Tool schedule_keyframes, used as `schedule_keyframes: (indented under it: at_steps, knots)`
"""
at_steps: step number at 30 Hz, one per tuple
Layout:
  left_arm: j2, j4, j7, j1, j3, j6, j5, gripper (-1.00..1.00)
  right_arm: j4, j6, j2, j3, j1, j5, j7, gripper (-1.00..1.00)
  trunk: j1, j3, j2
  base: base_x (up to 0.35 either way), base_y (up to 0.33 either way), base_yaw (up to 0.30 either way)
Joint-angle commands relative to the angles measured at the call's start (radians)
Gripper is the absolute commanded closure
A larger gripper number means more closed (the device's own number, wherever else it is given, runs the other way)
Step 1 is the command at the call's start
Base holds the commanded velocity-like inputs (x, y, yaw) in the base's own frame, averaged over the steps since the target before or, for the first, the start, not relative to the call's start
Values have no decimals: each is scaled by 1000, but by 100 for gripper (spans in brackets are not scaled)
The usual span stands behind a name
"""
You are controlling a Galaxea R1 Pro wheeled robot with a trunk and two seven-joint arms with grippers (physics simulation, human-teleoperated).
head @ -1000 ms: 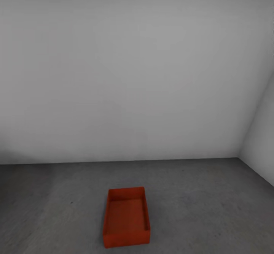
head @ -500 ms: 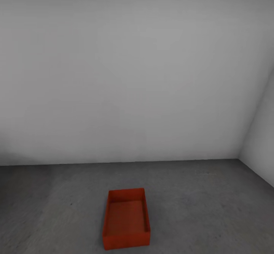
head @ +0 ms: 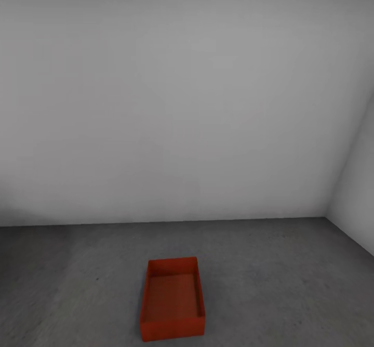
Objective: Move the two storage containers from the living room to the garage. In the garage, place one container on the floor and stack the other container on top of it (either order is fine).
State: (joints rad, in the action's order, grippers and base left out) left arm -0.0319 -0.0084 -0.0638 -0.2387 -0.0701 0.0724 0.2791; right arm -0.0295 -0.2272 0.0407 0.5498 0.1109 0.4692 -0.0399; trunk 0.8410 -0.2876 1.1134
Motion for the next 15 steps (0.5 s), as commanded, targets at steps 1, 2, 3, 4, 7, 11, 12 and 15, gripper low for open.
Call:
schedule_keyframes:
  at_steps: [1,2,3,4,7,11,12,15]
  knots:
    - [0,1,-2,-1,-8,3,7,-100,-3,-5,-1,8,1,7,0,-100,0,-1,1,0,0,0]
    - [0,1,-2,-1,-8,3,7,-100,-3,-4,-1,9,1,6,1,-100,0,-1,1,0,0,0]
    - [0,0,-2,-1,-8,3,7,-100,-3,-4,-1,9,1,6,1,-100,0,-1,1,0,0,0]
    - [0,0,-2,-1,-8,3,7,-100,-3,-4,-1,9,1,6,1,-100,0,-1,1,0,0,0]
    - [0,0,-2,-1,-7,3,7,-100,-3,-5,3,9,1,5,12,-100,0,-1,1,0,0,0]
    - [8,2,0,-1,0,3,12,-100,-3,-6,0,7,1,10,11,-100,0,0,1,0,0,-122]
    - [10,3,1,-1,1,3,12,-100,-3,-6,0,7,1,12,11,-100,0,0,1,0,0,-248]
    - [12,3,2,-1,1,2,12,-100,-3,-6,-1,7,1,14,10,-100,0,2,1,0,0,-259]
